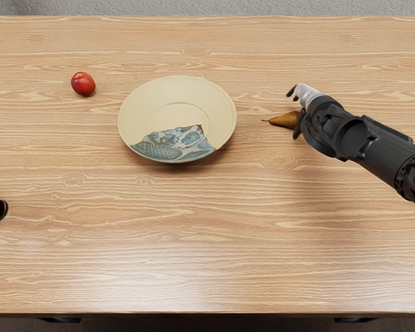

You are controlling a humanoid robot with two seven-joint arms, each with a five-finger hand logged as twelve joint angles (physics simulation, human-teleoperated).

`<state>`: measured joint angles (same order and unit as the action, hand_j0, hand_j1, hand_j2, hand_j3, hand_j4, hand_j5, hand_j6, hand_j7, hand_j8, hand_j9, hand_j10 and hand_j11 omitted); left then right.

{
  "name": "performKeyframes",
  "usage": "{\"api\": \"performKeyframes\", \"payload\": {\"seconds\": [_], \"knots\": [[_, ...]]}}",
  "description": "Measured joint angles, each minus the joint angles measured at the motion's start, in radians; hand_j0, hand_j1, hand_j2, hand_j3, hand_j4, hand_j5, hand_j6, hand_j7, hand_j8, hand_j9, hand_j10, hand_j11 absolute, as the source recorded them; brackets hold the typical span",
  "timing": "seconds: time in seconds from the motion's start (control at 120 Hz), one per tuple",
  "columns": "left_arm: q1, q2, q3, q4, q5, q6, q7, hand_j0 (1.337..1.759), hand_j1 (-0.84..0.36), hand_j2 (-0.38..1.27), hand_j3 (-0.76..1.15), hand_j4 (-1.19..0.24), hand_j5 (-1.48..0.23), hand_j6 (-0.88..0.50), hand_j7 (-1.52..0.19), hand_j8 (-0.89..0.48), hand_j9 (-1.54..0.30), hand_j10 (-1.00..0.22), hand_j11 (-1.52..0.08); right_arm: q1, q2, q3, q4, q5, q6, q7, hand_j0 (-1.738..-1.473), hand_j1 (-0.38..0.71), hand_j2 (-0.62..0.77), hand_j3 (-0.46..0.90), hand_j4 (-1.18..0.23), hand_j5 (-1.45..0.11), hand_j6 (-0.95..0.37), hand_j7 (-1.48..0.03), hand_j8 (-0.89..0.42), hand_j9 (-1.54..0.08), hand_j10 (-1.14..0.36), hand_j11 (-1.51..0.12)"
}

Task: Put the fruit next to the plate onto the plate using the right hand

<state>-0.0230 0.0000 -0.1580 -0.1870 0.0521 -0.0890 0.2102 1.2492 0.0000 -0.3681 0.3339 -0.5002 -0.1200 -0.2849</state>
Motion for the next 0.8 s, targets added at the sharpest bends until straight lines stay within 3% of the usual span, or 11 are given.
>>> {"api": "performKeyframes", "payload": {"seconds": [0.8], "knots": [[0.000, 0.000, 0.000, 0.000, 0.000, 0.000, 0.000, 1.658, 0.35, 0.00, 0.00, 0.00, 0.00, 0.00, 0.00, 0.00, 0.00, 0.00, 0.00, -0.015, 0.000, -0.001, -0.003, -0.001, 0.000, 0.003, -1.658, 0.11, -0.07, 0.00, -0.38, -0.49, -0.38, -0.49, -0.38, -0.49, -0.38, -0.49]]}}
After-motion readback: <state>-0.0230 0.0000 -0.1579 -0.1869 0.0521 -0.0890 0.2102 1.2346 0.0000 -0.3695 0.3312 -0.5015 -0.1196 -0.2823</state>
